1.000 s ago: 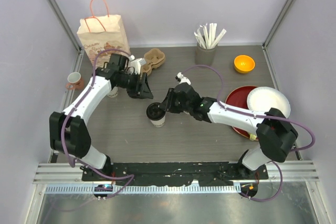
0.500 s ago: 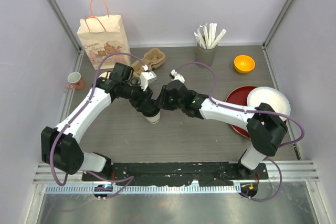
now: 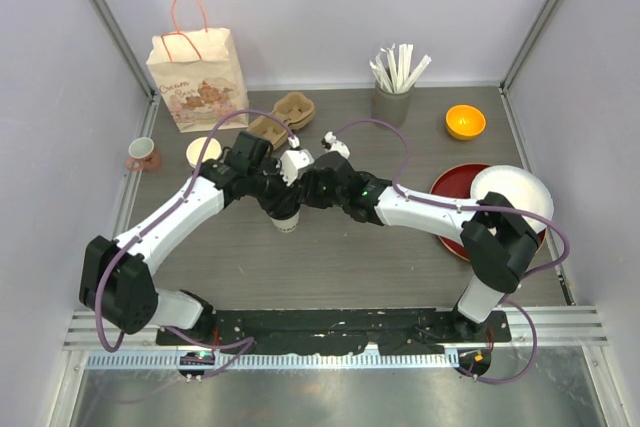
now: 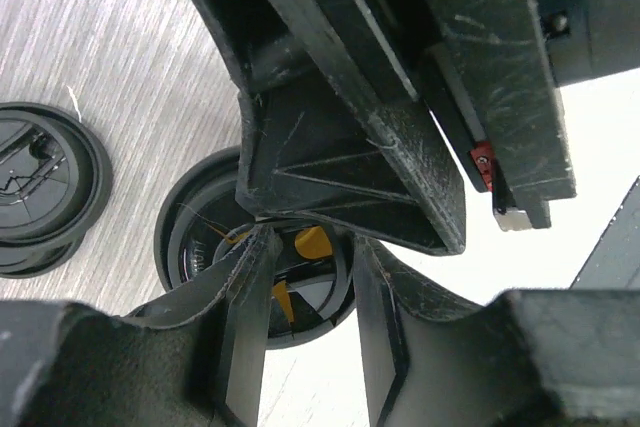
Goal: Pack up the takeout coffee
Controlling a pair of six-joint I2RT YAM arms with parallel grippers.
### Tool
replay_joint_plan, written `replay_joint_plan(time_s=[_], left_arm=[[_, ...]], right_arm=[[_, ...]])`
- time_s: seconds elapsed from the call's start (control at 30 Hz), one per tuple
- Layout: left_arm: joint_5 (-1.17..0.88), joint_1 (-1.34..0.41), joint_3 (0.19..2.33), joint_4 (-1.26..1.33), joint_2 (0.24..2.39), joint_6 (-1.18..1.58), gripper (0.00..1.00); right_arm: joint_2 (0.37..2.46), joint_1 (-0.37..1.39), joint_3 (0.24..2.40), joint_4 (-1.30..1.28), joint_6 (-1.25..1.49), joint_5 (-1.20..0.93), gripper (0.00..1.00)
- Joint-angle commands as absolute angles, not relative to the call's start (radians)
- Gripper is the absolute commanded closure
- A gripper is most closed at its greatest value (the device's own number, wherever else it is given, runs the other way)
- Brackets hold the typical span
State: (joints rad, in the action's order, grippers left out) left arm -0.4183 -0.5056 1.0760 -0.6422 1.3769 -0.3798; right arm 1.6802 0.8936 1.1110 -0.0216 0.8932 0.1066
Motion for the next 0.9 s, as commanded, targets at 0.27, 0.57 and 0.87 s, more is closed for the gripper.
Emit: replay_joint_plan(time_s=[0.27,0.57,0.87], left_arm=[[-0.431,-0.488,1.002,-0.631,1.391,-0.373,0.67],[-0.472,-0.474,1.014,-0.634,1.407,-0.356,0.68],[-0.472,-0.462,1.025,-0.644,1.411,-0.356,0.69]], right_arm=[[1.641,0.871,1.126,-0.029,0.911,0.061,0.67],[1.571,0.835,1.068,0.026,0.968,0.063,0.52],[1.534,0.785,0.915,0.188,1.092,-0.08,0.6]])
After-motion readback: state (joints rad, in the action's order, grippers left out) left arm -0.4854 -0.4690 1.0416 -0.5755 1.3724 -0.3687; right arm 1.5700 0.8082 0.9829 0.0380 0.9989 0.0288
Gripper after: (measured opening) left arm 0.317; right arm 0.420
